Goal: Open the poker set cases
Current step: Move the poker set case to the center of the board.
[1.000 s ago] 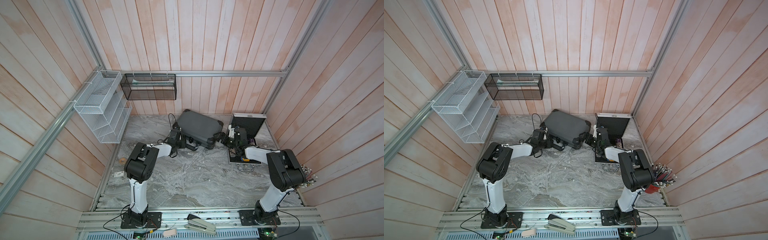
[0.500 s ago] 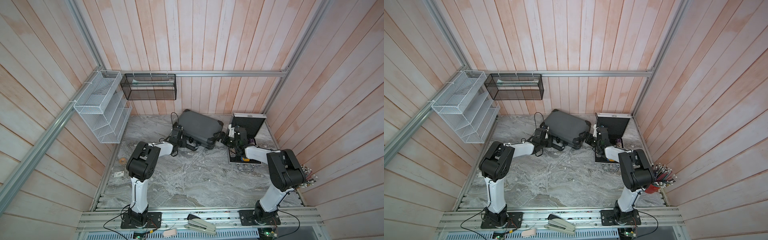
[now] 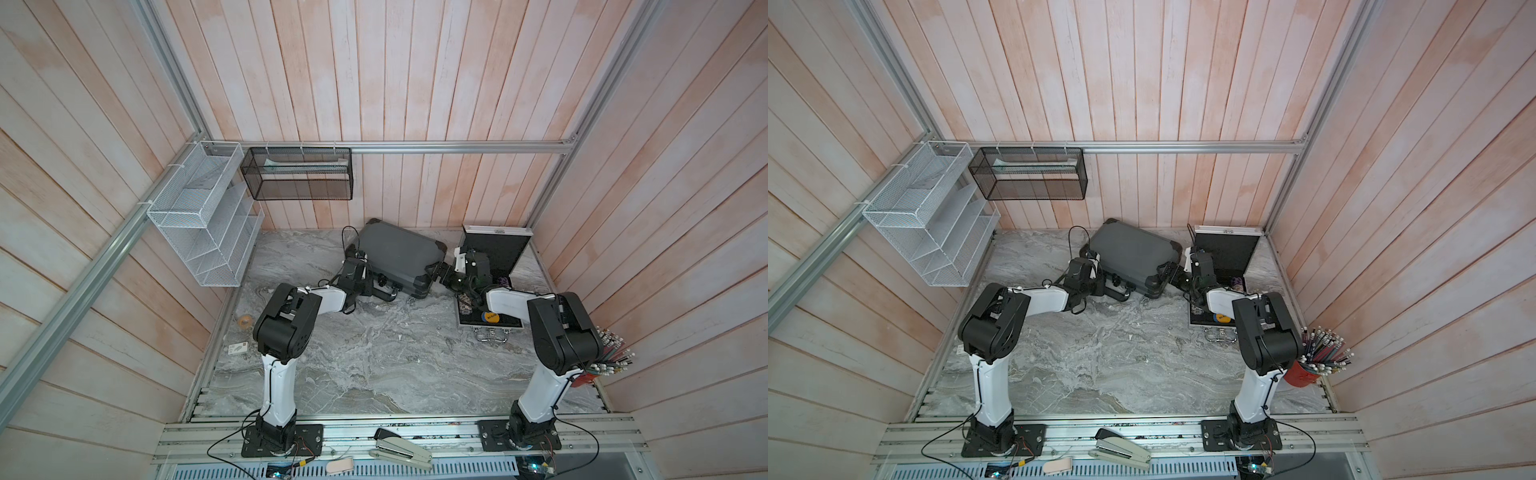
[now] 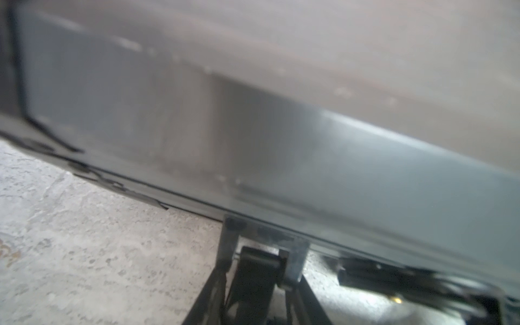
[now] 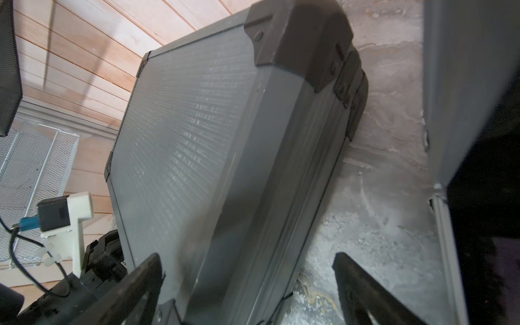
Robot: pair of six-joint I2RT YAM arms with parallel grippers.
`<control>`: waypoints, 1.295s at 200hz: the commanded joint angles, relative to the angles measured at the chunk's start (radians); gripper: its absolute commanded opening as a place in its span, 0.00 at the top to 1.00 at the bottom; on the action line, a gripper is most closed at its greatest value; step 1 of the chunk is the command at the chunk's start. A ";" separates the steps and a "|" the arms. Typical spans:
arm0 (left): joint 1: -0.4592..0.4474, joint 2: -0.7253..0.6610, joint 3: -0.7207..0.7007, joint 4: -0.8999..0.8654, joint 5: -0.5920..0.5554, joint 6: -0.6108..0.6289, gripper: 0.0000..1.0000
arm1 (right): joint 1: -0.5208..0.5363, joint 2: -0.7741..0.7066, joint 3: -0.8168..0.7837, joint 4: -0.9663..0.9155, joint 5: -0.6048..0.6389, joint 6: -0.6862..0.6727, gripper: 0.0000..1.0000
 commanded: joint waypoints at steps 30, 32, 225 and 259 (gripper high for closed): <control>-0.013 -0.060 -0.117 0.024 0.007 -0.117 0.94 | 0.017 0.043 0.056 -0.034 -0.025 -0.028 0.04; -0.013 -0.063 -0.120 0.026 0.008 -0.120 0.94 | 0.018 0.044 0.057 -0.034 -0.025 -0.028 0.04; -0.104 -0.281 -0.456 0.101 -0.019 -0.403 1.00 | 0.093 0.064 0.122 -0.120 -0.049 -0.142 0.07; -0.138 -0.320 -0.507 0.122 -0.026 -0.466 1.00 | 0.114 0.056 0.106 -0.127 -0.056 -0.168 0.07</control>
